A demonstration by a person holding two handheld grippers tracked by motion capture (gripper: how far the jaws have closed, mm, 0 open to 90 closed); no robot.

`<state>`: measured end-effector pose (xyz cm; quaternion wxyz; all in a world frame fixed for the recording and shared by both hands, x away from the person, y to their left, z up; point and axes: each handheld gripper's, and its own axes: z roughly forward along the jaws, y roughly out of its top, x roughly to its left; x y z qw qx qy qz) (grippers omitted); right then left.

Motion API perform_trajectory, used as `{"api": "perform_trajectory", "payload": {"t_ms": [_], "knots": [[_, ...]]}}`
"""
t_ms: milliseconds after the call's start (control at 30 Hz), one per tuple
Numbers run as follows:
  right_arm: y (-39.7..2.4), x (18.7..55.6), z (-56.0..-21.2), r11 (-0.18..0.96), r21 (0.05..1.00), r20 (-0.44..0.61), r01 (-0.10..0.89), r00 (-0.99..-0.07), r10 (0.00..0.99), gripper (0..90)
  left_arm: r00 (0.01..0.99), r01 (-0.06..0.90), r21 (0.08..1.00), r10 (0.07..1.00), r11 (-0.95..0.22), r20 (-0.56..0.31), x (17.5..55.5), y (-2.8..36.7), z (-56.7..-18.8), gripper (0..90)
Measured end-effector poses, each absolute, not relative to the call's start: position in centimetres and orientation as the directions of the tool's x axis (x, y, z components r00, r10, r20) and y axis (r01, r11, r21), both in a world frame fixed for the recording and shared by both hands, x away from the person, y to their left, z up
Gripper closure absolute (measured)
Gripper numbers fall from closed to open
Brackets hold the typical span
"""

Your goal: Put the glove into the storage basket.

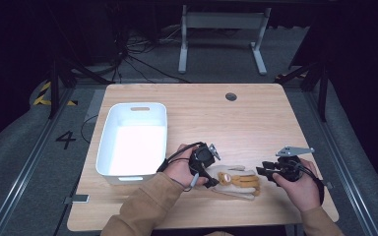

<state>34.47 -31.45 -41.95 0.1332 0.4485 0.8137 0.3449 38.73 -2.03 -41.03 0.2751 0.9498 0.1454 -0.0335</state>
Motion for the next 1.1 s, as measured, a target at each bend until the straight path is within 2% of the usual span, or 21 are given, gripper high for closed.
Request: {"api": "perform_trajectory", "payload": {"t_ms": [133,267,600,800,933,1100], "knots": [[-31.6,34.4,-41.9,0.352,0.686,0.090,0.637,-0.554,0.828,60.3,0.967,0.255,0.509,0.215,-0.822,-0.137,38.7,-2.7,-41.7,25.7],[-31.6,34.3,-41.9,0.352,0.688,0.090,0.634,-0.556,0.826,59.3,0.970,0.243,0.502,0.206,-0.830,-0.129,38.7,-2.9,-41.8,25.6],[-31.8,34.4,-42.4,0.357,0.688,0.086,0.633,-0.559,0.825,56.4,0.975,0.223,0.512,0.189,-0.829,-0.120,38.7,-3.7,-42.5,18.4],[-31.8,34.4,-42.5,0.360,0.686,0.087,0.632,-0.562,0.822,55.8,0.983,0.181,0.524,0.157,-0.832,-0.091,38.6,-4.3,-43.0,16.0],[-31.9,34.5,-42.6,0.353,0.684,0.098,0.639,-0.560,0.823,55.2,0.978,0.206,0.516,0.188,-0.831,-0.087,38.8,-4.6,-43.7,15.4],[-32.0,34.5,-42.7,0.349,0.686,0.101,0.638,-0.559,0.823,54.8,0.980,0.198,0.493,0.183,-0.847,-0.078,38.7,-4.9,-44.2,14.4]]}}
